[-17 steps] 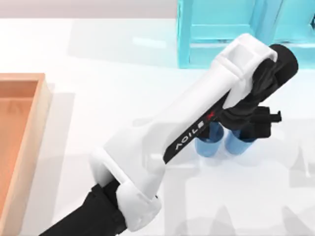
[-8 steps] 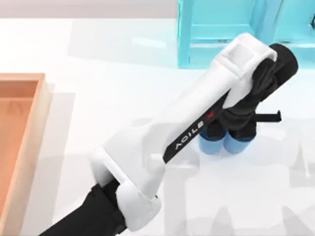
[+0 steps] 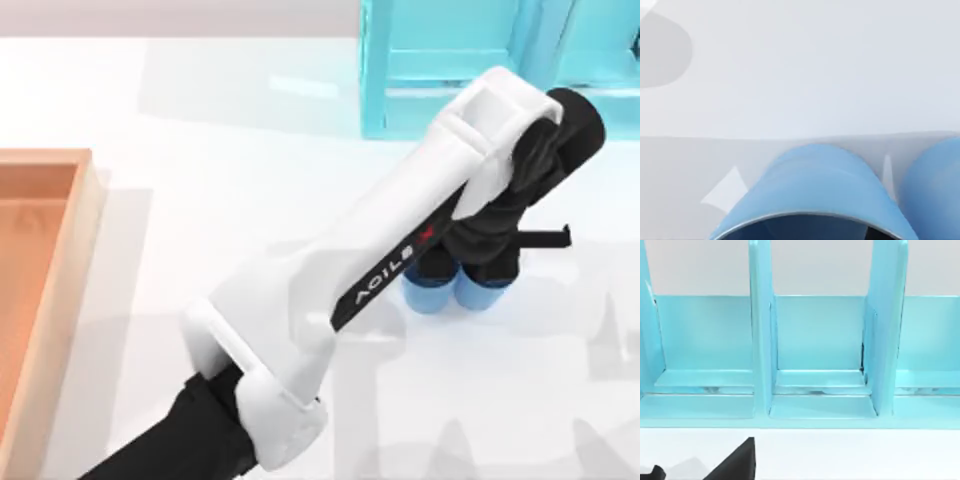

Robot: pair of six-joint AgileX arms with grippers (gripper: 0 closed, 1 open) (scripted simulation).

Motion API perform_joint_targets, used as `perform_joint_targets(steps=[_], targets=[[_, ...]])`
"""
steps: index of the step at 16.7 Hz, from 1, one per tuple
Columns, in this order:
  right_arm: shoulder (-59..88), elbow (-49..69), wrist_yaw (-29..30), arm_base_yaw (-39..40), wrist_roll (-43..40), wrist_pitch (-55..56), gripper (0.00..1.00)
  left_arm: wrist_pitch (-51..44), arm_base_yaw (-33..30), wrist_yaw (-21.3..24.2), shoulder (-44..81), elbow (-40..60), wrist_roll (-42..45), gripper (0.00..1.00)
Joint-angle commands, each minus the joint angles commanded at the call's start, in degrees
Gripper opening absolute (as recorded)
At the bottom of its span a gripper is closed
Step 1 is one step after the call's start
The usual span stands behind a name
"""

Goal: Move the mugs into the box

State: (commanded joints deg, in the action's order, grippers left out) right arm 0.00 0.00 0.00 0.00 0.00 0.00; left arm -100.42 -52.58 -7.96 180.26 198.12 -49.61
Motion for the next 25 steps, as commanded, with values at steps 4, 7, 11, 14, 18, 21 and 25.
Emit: perform_joint_targets(steps=[4, 7, 11, 14, 18, 21, 25], targets=[[0.0, 0.0, 0.0, 0.0, 0.0, 0.0, 1.00, 2.7, 0.7, 0.0, -4.8, -6.0, 0.8, 0.00], [0.0, 0.0, 0.0, 0.0, 0.0, 0.0, 1.00, 6.6, 1.9, 0.0, -12.1, -16.7, 1.8, 0.00], [0.0, 0.0, 0.0, 0.0, 0.0, 0.0, 1.00, 12.9, 3.8, 0.1, -24.2, -35.8, 3.5, 0.00], [0.0, 0.0, 0.0, 0.0, 0.0, 0.0, 1.00, 17.9, 5.3, 0.2, -33.9, -52.7, 5.1, 0.00], [0.0, 0.0, 0.0, 0.0, 0.0, 0.0, 1.00, 24.3, 7.2, 0.3, -45.9, -71.7, 6.9, 0.00], [0.0, 0.0, 0.0, 0.0, 0.0, 0.0, 1.00, 27.8, 8.0, 0.3, -52.4, -80.0, 7.8, 0.00], [0.0, 0.0, 0.0, 0.0, 0.0, 0.0, 1.00, 29.2, 8.4, 0.4, -54.9, -82.9, 8.1, 0.00]])
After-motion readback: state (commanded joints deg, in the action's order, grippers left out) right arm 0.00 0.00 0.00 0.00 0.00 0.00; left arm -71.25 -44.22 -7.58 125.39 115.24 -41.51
